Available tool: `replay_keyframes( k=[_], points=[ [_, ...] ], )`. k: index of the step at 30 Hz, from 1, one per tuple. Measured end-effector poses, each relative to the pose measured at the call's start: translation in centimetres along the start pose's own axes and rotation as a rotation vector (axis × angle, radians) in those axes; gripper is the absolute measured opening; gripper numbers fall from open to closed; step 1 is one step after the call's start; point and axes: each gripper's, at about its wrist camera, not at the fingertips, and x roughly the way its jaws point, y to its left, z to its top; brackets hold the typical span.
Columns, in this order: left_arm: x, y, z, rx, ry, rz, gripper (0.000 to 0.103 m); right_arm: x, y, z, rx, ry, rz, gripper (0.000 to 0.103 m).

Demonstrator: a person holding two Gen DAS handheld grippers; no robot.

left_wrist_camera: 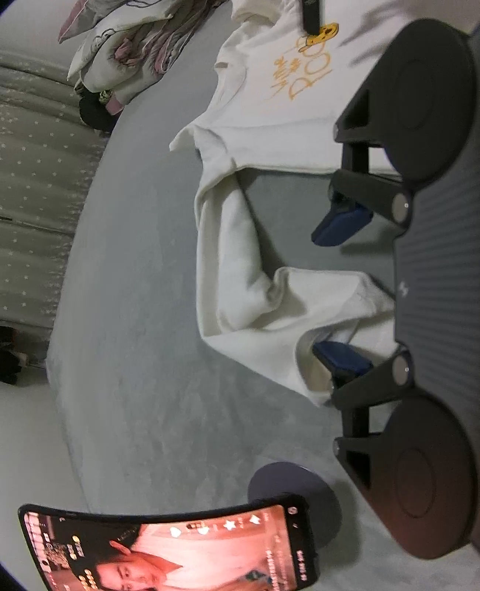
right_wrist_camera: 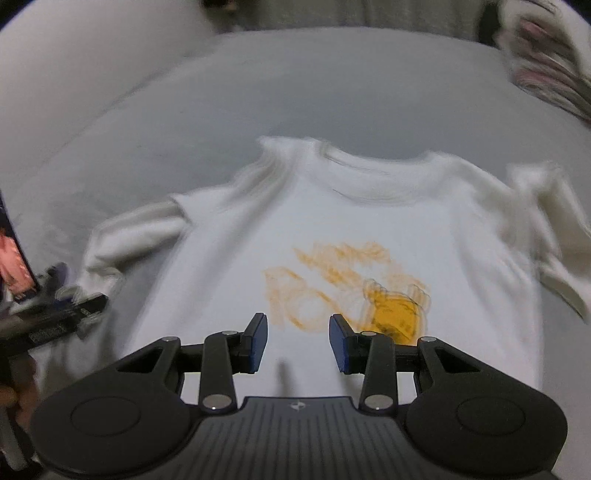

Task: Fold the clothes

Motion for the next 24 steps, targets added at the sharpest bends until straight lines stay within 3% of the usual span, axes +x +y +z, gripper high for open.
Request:
replay_keyframes(
  k=[6,11,17,24],
  points=[
    [0.8,-0.4,-0.2,0.024,-0.046,0.009,0.059,3.6,4.8,3.6,-0.114,-0.075,0.094,0.037],
    [1.2,-0.4,-0.1,0.030,-0.058,0.004,0.060,7.4,7.3,5.9,-0.175,-0.122,0.124,0.037],
    [1.9,-0.7,0.2,0.026,-0.066,0.008,0.060,11.1,8.0,7.2,-0.236,-0.153,0.127,0.037],
    [3.0,-1.3,0.5,0.034,-0.068,0.018,0.061,13.1,7.4,6.2,-0.284,-0.182,0.148,0.037]
  ],
)
